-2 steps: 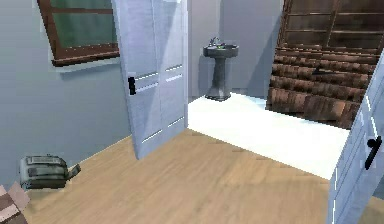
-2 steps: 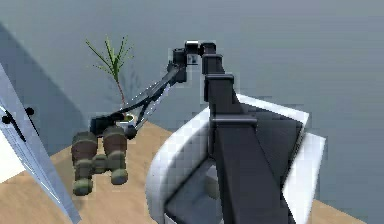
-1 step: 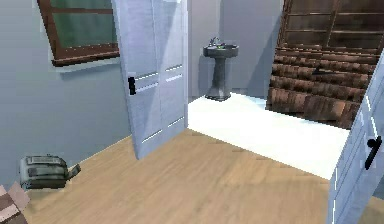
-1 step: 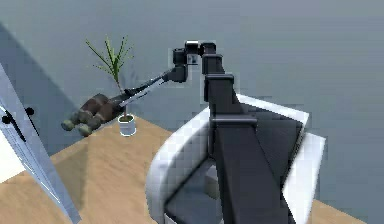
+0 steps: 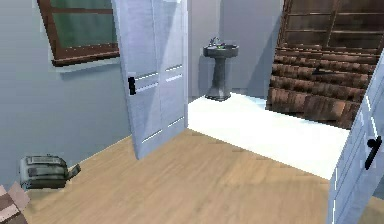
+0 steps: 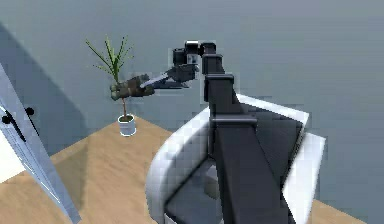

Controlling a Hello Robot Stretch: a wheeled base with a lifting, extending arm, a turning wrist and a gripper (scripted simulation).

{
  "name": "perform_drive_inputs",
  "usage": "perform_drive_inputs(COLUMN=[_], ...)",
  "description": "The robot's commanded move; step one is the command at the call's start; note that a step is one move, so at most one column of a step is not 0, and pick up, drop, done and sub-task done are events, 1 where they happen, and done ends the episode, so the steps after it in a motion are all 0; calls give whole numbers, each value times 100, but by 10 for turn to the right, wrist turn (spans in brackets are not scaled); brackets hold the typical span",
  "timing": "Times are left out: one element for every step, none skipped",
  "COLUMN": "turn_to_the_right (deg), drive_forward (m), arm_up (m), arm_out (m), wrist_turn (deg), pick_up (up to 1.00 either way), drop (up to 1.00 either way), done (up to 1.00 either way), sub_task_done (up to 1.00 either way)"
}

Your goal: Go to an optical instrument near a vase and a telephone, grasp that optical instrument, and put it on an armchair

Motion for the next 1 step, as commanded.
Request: perform_drive_inputs(turn_to_the_right=[0], drive_forward=[0], arm_up=[0], arm_out=[0], wrist_turn=[450], pick_up=[0], drop=[0], done=[0], sub_task_done=[0])
